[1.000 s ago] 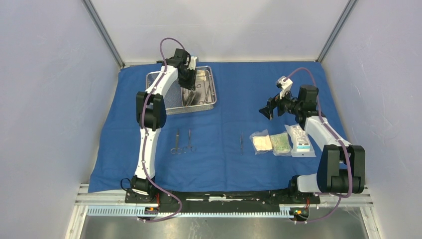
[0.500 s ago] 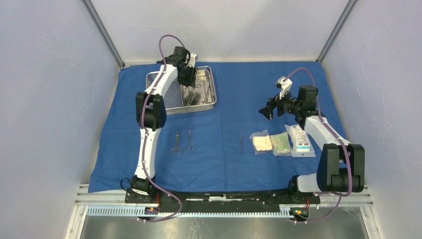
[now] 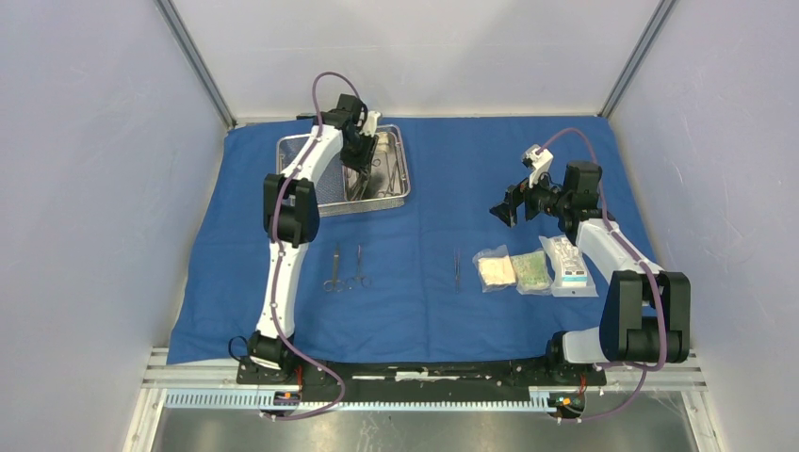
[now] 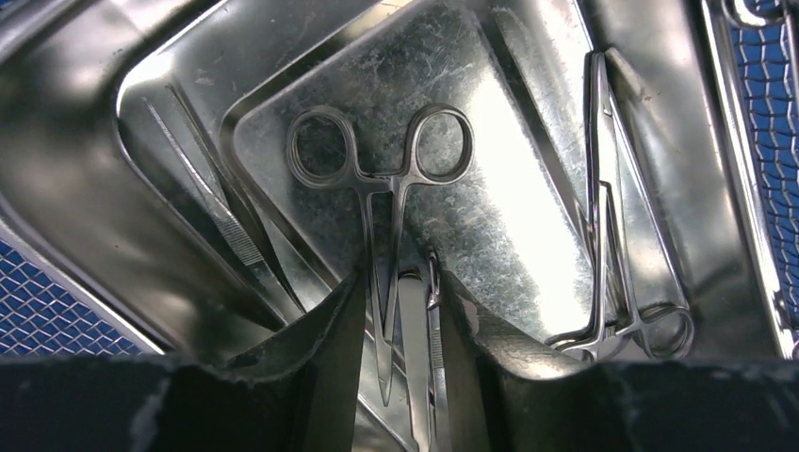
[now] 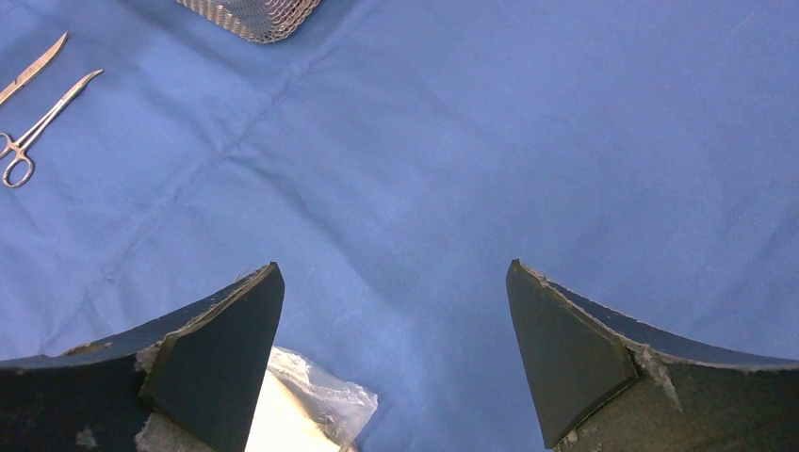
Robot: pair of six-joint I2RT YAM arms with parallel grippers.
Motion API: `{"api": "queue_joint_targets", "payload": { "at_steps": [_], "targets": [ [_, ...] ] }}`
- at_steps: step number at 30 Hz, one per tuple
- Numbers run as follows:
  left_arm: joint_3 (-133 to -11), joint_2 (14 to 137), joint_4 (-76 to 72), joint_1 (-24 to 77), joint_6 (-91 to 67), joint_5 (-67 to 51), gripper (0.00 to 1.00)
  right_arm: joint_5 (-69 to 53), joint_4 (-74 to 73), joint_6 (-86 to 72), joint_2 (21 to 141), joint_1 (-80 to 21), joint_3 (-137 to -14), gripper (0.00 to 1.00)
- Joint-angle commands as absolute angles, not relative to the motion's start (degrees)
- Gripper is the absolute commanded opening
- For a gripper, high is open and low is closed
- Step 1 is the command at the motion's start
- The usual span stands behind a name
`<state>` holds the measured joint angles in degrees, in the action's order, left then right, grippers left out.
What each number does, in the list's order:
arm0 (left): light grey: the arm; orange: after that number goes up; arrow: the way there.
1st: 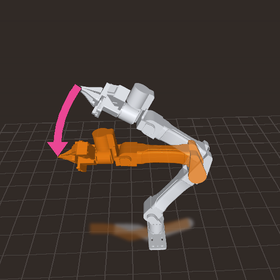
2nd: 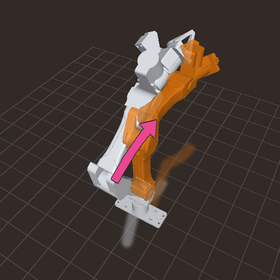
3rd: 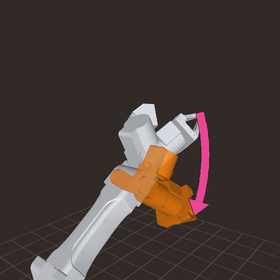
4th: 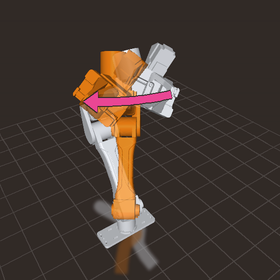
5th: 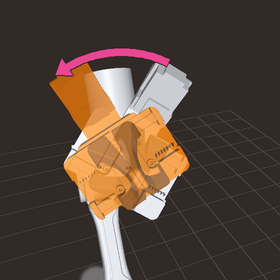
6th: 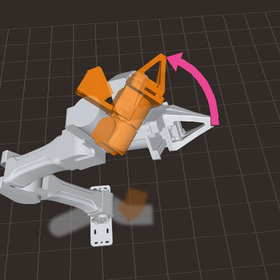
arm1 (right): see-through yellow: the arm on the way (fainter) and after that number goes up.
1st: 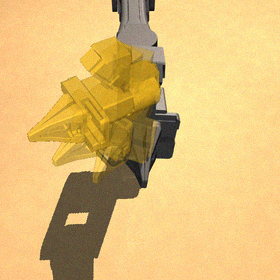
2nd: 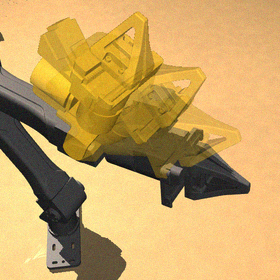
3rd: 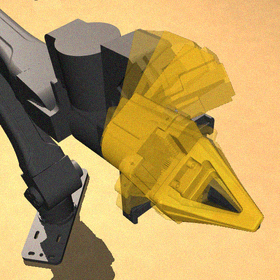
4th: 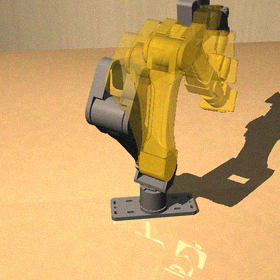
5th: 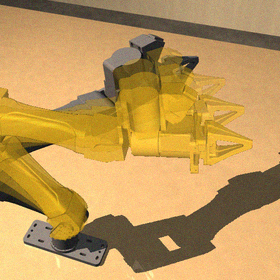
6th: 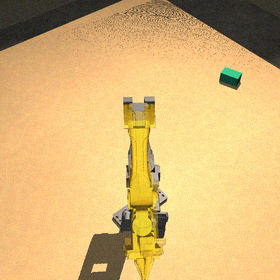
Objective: Open and lay out the surgical kit
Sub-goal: Pick up the medical item from the container.
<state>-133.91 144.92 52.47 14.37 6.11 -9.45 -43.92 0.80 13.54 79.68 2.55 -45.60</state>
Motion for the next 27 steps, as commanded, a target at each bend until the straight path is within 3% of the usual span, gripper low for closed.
{"api": "queue_joint_targets", "payload": {
  "at_steps": [1,10,27],
  "targets": [
    [-134.46,147.28,55.87,14.59,8.68,-8.35,0.38,-44.12,1.69,14.33,79.62,2.37,-45.62,0.96],
    [-135.4,147.16,55.91,14.5,9.17,-9.11,0.02,-44.12,1.58,14.24,79.64,2.38,-45.77,0.96],
    [-135.77,140.56,52.69,14.5,10.89,-10.01,0.02,-44.47,1.26,13.8,80.32,2.38,-47.25,0.97]
  ]
}}
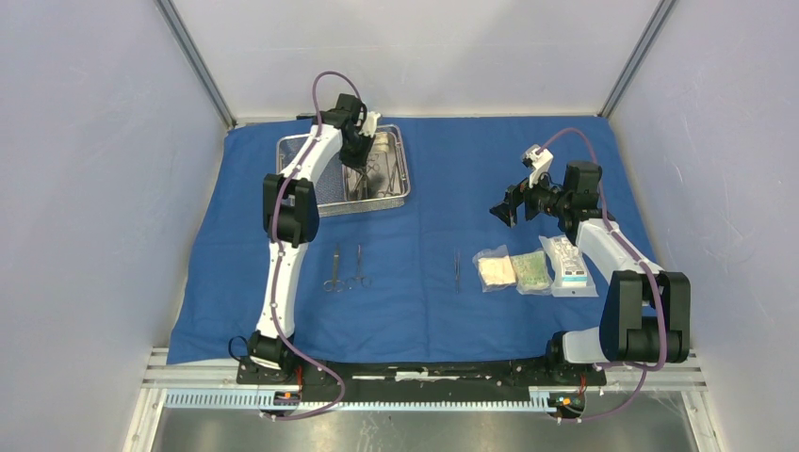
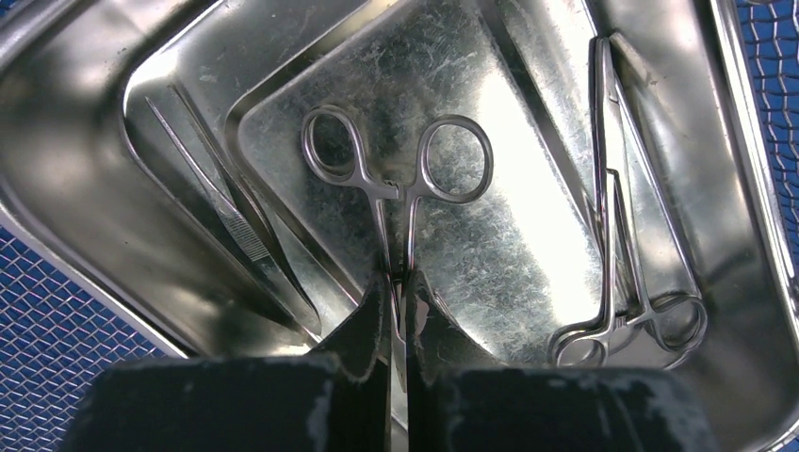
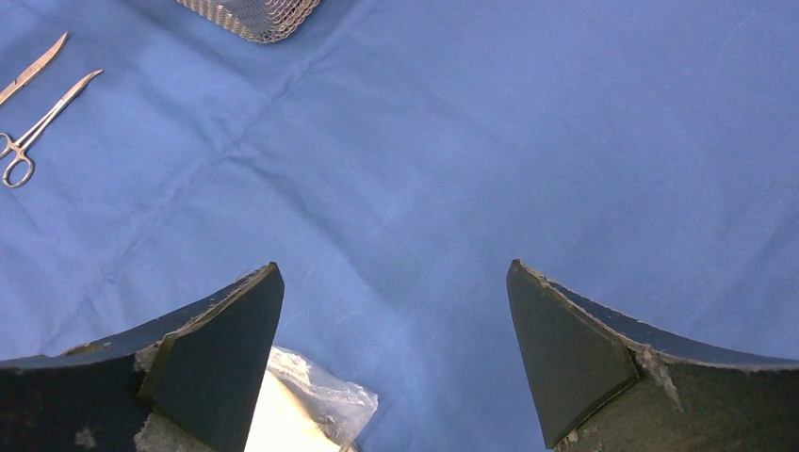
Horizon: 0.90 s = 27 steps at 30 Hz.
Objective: Open and lay out the surgical kit
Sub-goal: Pick up the medical item from the container.
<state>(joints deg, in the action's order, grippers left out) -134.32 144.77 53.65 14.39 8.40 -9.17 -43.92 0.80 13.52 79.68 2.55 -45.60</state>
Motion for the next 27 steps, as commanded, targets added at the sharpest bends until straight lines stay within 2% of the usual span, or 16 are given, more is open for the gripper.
{"api": "queue_joint_targets", "payload": {
  "at_steps": [1,27],
  "targets": [
    [-135.79,140.35,52.61,14.5,10.81,-10.25,0.02,-44.56,1.15,13.72,80.55,2.4,-47.52,0.97],
    [-134.37,135.96,50.74,14.59,9.7,-12.75,0.02,-44.65,1.42,13.54,80.07,2.37,-47.34,0.98]
  ]
}}
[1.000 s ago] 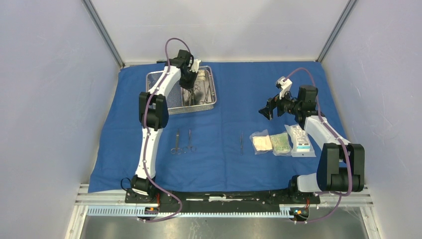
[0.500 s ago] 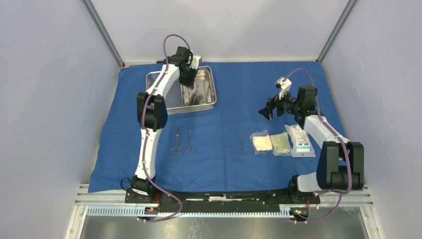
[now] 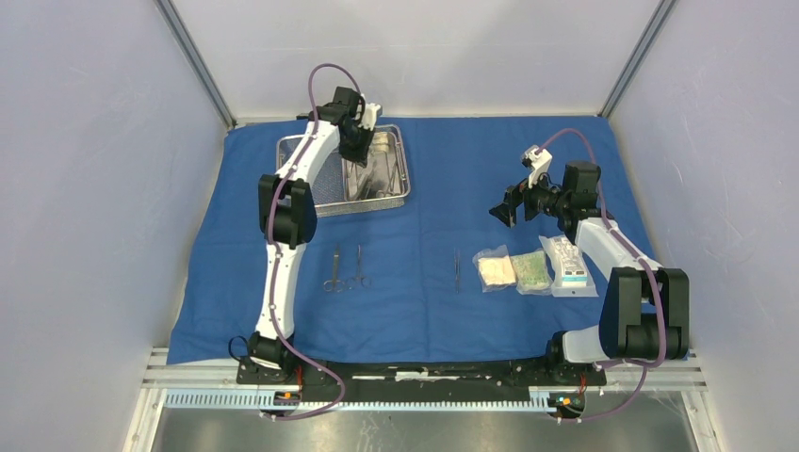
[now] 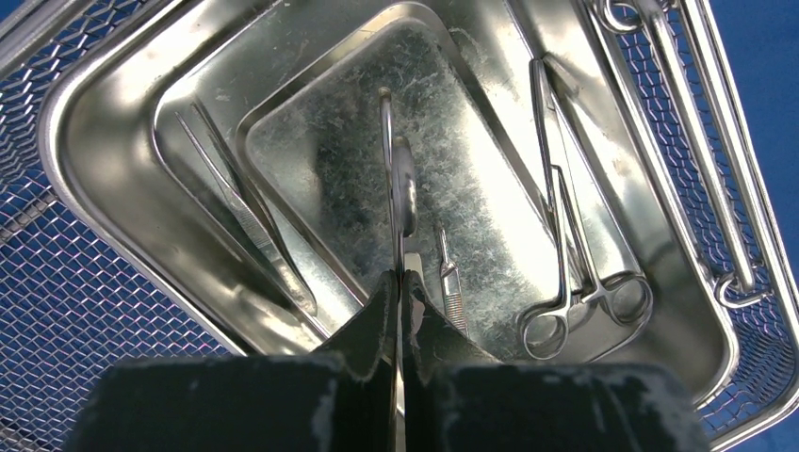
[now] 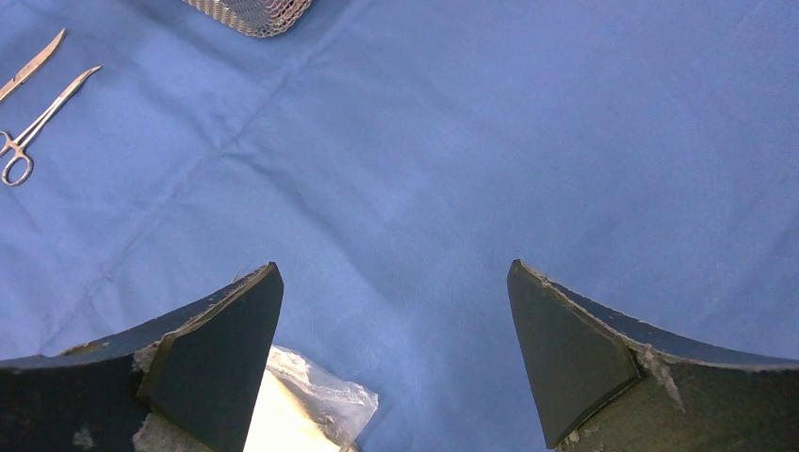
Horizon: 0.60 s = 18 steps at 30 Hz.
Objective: Open and lay out the surgical kit
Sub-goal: Pick up the medical item from the container.
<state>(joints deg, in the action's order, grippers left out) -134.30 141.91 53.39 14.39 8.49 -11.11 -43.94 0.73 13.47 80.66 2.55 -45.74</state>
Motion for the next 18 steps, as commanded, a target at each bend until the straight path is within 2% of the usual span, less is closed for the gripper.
{"api": "queue_joint_targets", "payload": {
  "at_steps": [1,10,18],
  "targets": [
    [-134.09,135.38,50.48,14.59,9.82,-12.99,0.02,-44.78,1.41,13.54,80.09,2.37,-47.49,0.98],
    [-129.54,125.21,49.75,14.5,14.37,-20.29,0.02,-46.86,0.13,14.53,79.84,0.51,-52.73,0.98],
    [-117.88,112.2,56.74,14.8,22.78,-42.65,0.02,-48.88,-5.66,18.69,78.68,-8.38,-60.08,0.95]
  ]
}}
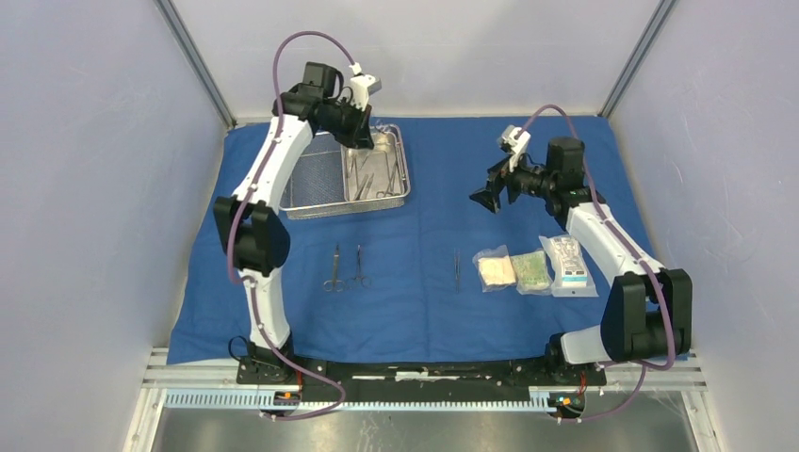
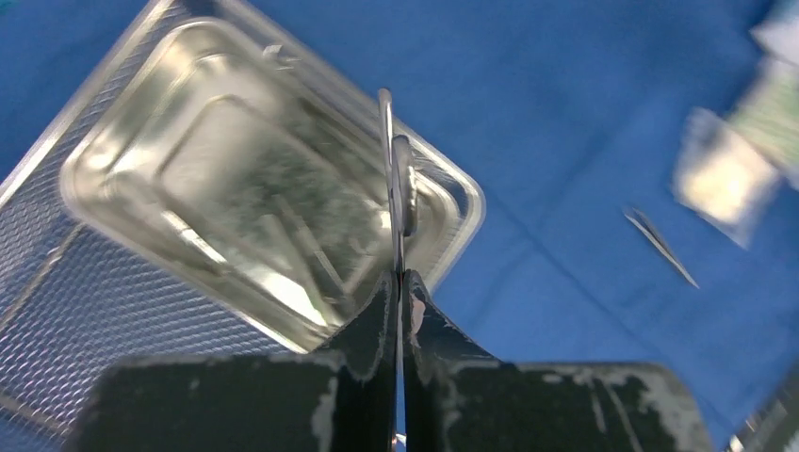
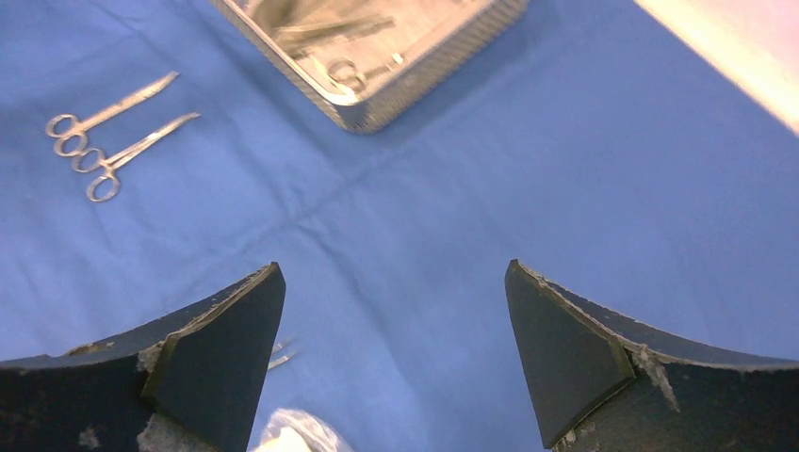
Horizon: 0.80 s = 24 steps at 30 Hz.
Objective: Open and lay out the surgical kit
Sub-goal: Pick up the medical item from the container, then place the medical item in the surgical kit.
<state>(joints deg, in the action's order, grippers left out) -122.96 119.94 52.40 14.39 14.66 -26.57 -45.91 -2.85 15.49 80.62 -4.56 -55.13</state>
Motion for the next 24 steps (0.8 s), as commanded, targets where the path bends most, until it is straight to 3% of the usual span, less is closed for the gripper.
{"api": "queue_joint_targets", "payload": {
  "at_steps": [1,5,10,15,24],
  "targets": [
    [-116.22,110.54,58.84,15.13,24.89,-45.32,0.02,-49.39,-6.61,19.47,78.66,-9.59,-61.33,0.92],
    [-110.74,105.36,68.03,17.66,32.84,-53.63,0.02,-51.66,-9.58,20.76,78.57,-14.37,-65.53,0.83],
    [-105.83,101.07,75.97,21.2,38.03,-58.21,0.02,-55.04,-10.33,19.55,77.82,-18.43,-67.66,0.8],
    [-99.89,96.04,75.13,24.12,38.37,-58.98,0.02,-58.85,-9.23,16.52,78.08,-20.79,-67.57,0.75],
    [-91.22,89.88,67.63,26.05,35.77,-57.86,0.02,-64.84,-0.44,8.07,77.25,-23.95,-61.89,0.74]
  ]
}}
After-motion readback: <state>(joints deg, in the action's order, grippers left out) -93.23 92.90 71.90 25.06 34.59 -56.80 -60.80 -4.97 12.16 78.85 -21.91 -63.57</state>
